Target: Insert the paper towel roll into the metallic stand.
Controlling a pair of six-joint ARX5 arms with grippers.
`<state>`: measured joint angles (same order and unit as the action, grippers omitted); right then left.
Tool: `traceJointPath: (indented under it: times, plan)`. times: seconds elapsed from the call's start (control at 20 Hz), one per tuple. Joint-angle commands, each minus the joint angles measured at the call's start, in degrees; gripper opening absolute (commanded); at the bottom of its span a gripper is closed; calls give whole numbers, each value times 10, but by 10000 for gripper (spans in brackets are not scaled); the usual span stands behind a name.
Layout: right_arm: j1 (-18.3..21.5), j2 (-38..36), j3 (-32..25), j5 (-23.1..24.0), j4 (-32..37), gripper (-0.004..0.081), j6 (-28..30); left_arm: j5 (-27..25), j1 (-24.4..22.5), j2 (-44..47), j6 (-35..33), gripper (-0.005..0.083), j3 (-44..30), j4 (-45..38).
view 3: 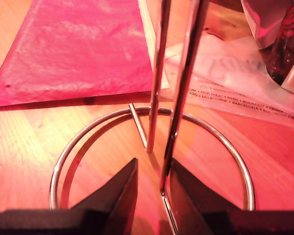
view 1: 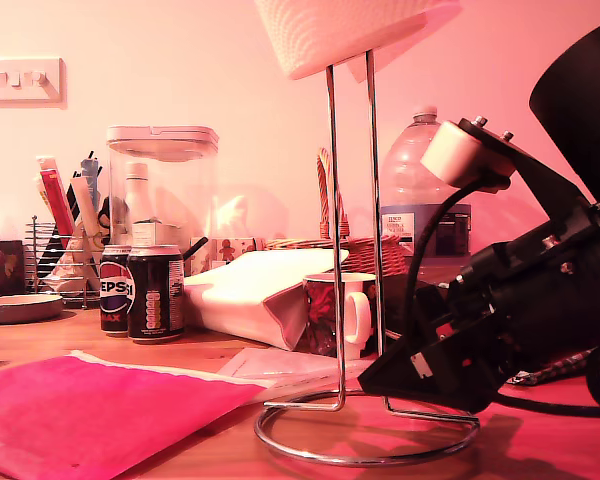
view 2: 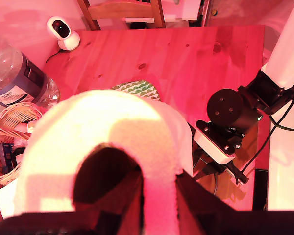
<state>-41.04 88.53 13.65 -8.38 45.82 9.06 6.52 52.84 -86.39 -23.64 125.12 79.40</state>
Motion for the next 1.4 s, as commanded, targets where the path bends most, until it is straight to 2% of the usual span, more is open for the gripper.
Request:
traceJointPath:
  times: [0.0,0.3,0.95,1.35]
  plan:
    - [-5,-19,-9,0,-4,180,-1,1,2,-3,3,-24,-3,-10]
    - [-5,-89,-14,0,-63,180,0,1,2,-3,3,-24,-3,-10]
    - [-6,-283,-16,5,-242,179,-1,0,2,-3,3,-24,-3,-10]
    - [-7,-420,-16,5,-322,177,-32,1,2,-12,8,-24,-3,-10]
